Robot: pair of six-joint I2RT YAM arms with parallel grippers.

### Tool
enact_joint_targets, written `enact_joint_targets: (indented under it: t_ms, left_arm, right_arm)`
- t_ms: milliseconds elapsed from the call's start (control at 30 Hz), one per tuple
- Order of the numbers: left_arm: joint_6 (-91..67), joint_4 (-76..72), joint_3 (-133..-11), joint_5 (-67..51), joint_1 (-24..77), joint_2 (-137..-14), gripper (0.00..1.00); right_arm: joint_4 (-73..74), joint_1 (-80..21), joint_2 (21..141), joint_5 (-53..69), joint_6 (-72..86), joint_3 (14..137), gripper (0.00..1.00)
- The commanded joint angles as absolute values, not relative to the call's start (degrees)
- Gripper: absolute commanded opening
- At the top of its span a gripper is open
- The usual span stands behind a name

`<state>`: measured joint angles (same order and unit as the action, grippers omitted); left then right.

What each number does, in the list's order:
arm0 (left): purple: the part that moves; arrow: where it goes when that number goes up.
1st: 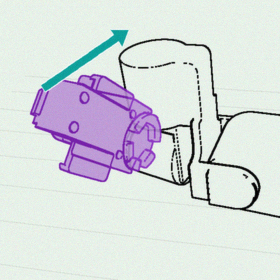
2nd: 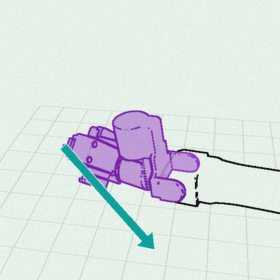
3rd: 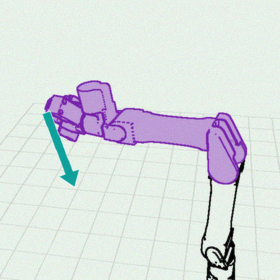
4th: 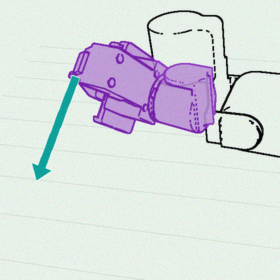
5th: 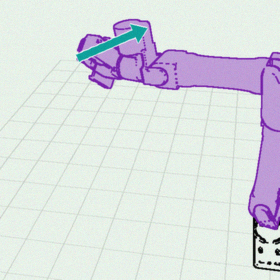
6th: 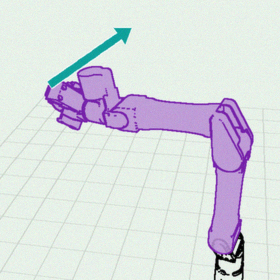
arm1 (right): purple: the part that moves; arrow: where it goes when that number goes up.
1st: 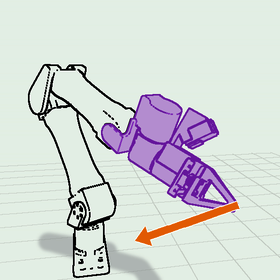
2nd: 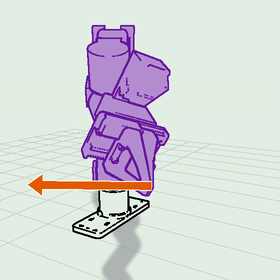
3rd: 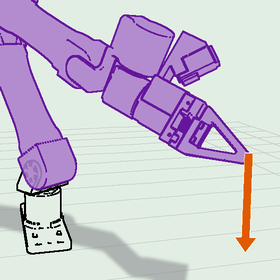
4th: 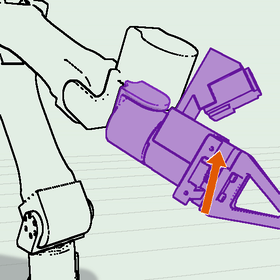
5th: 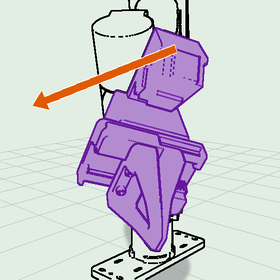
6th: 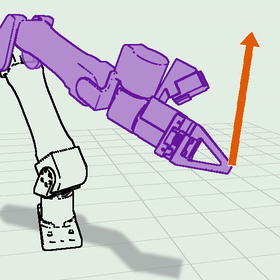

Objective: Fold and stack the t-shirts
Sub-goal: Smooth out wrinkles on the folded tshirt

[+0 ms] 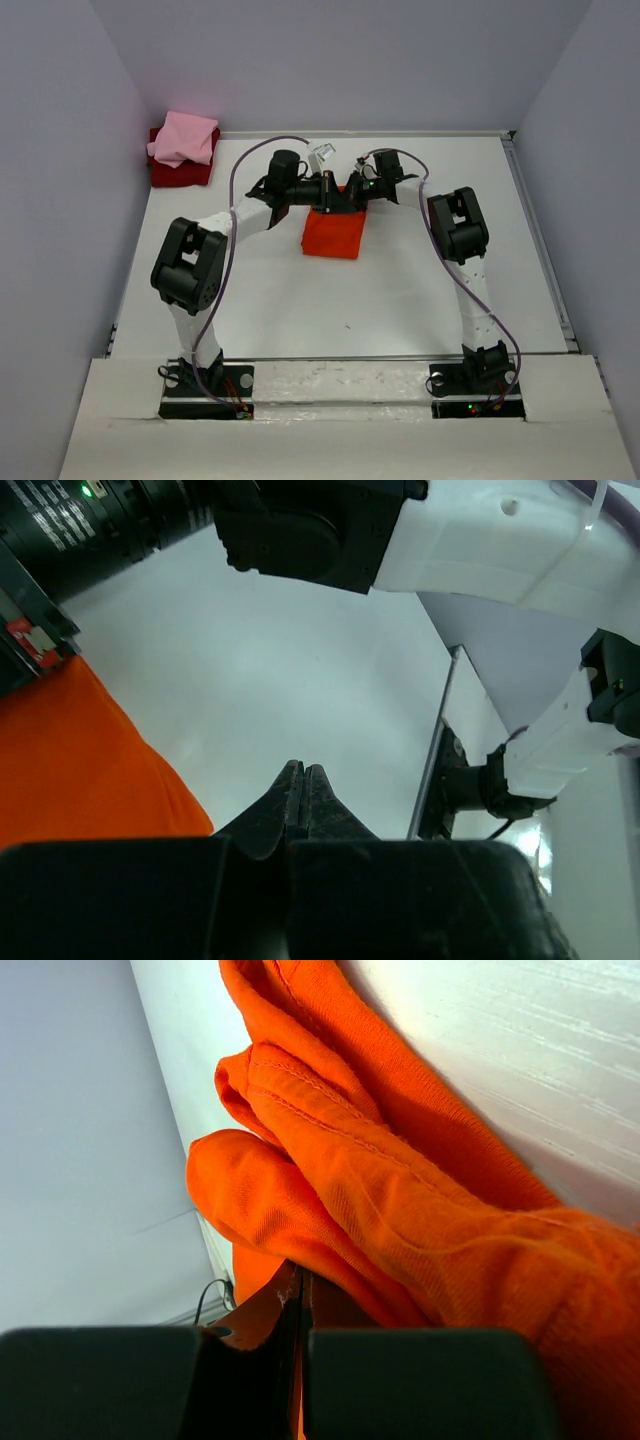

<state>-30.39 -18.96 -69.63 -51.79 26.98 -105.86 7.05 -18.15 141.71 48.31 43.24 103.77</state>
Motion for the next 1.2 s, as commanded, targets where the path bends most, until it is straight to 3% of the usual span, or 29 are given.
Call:
enact_joint_targets:
  t_ms: [0, 333, 733, 1167]
  left_arm:
    - [-24.79, -14.49, -71.28, -48.87, 26.98, -107.39, 0.00]
    - [-20.14, -21.10, -71.19, -46.94, 26.10, -119.52, 0.00]
    - [-18.37, -20.65, -72.69, -45.61, 24.70, -124.45, 0.00]
    - [-18.54, -20.48, -57.58, -40.78, 26.02, -118.57, 0.00]
  right_arm:
    - [8.44, -17.58, 142.74, 43.15, 40.25, 102.66, 0.00]
    - [8.61, -17.58, 141.94, 44.21, 40.17, 102.83, 0.00]
    - [9.14, -17.58, 141.42, 44.12, 38.85, 100.99, 0.00]
    - [10.28, -17.58, 142.30, 42.37, 36.56, 102.39, 0.00]
